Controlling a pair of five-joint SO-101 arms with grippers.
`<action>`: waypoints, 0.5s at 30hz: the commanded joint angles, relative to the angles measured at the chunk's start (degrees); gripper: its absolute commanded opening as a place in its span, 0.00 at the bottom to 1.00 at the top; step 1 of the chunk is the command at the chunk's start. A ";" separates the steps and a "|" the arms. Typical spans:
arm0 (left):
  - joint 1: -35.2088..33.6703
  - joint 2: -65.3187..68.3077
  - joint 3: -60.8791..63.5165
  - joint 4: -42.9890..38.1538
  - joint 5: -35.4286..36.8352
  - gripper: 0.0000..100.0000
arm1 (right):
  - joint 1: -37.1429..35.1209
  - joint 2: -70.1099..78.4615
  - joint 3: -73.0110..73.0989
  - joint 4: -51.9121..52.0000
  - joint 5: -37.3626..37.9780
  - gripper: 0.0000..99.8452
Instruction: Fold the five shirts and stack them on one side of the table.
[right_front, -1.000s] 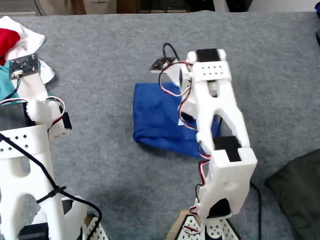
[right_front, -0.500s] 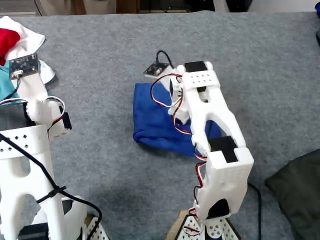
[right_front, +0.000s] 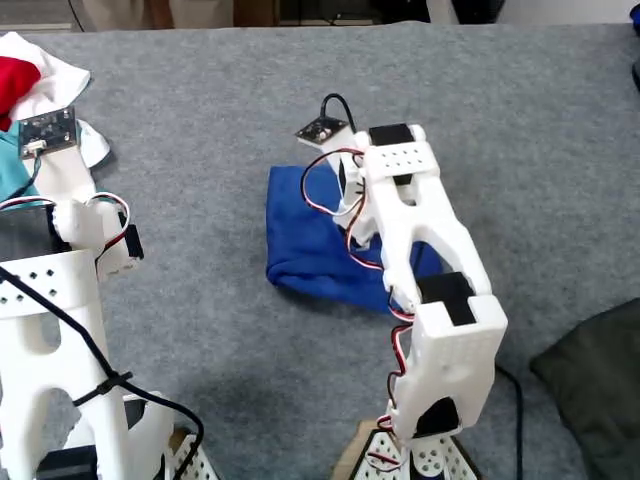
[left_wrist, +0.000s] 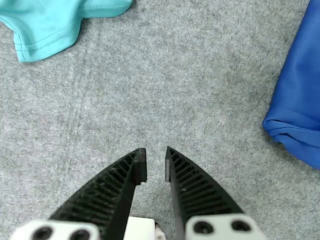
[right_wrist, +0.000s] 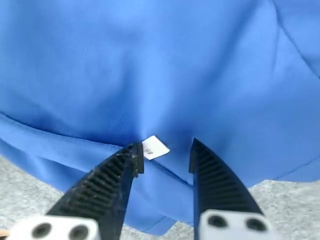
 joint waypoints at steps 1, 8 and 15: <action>-0.62 -1.54 -0.18 0.53 0.00 0.08 | 0.31 -4.26 0.57 -0.70 0.00 0.17; -0.62 -1.54 -0.18 0.53 0.00 0.08 | 0.48 -4.26 0.57 -0.70 0.00 0.03; -0.62 -1.54 -0.18 0.53 0.00 0.08 | 0.57 -4.26 0.31 -0.70 0.00 0.01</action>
